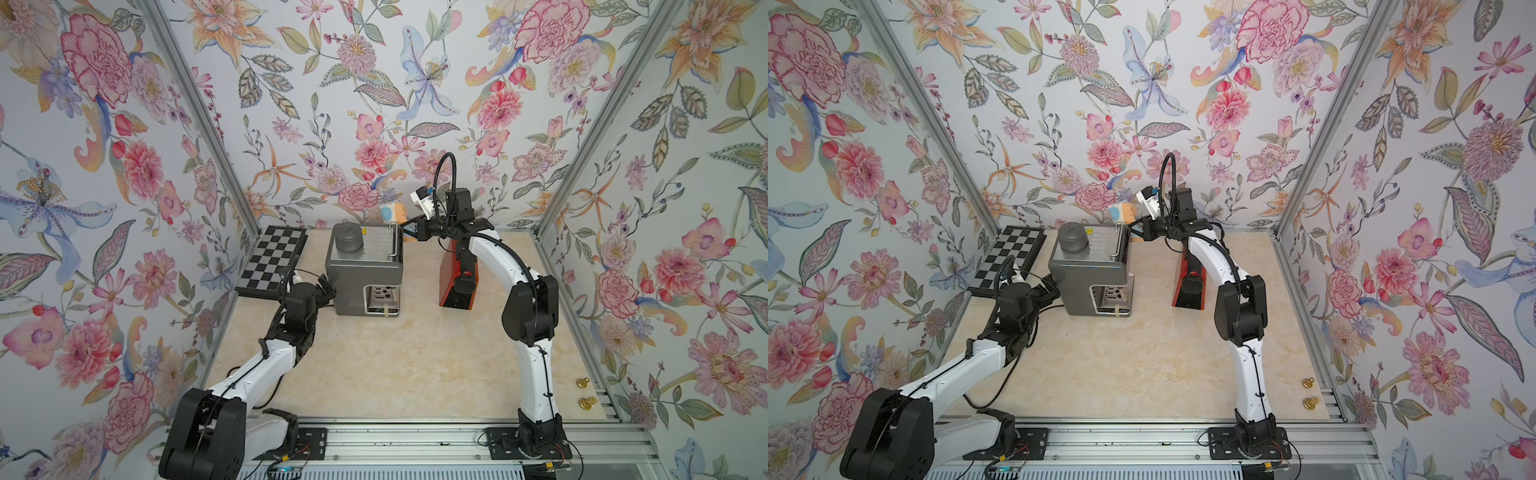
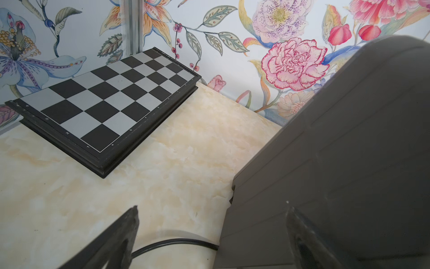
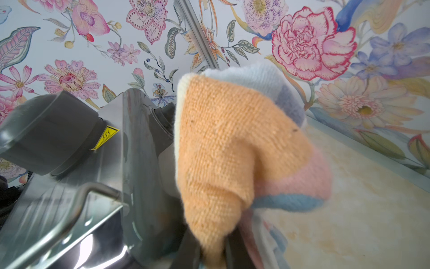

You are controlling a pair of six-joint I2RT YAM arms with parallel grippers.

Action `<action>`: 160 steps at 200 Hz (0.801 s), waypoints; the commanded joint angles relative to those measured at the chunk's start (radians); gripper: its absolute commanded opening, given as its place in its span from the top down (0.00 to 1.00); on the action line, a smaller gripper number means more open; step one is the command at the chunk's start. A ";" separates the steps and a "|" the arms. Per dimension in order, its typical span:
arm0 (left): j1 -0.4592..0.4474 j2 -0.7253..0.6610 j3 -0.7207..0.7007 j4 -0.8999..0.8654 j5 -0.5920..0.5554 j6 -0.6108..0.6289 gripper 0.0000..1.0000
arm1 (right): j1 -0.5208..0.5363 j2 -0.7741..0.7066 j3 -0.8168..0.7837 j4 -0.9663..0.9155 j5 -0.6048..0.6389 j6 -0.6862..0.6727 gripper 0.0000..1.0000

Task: Wipe the surface of a coffee machine
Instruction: Adjust the coffee machine at the center of the board.

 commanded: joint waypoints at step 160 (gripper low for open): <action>-0.066 0.414 0.425 0.138 0.186 -0.021 0.01 | 0.224 -0.292 -0.390 -0.053 -0.068 -0.090 1.00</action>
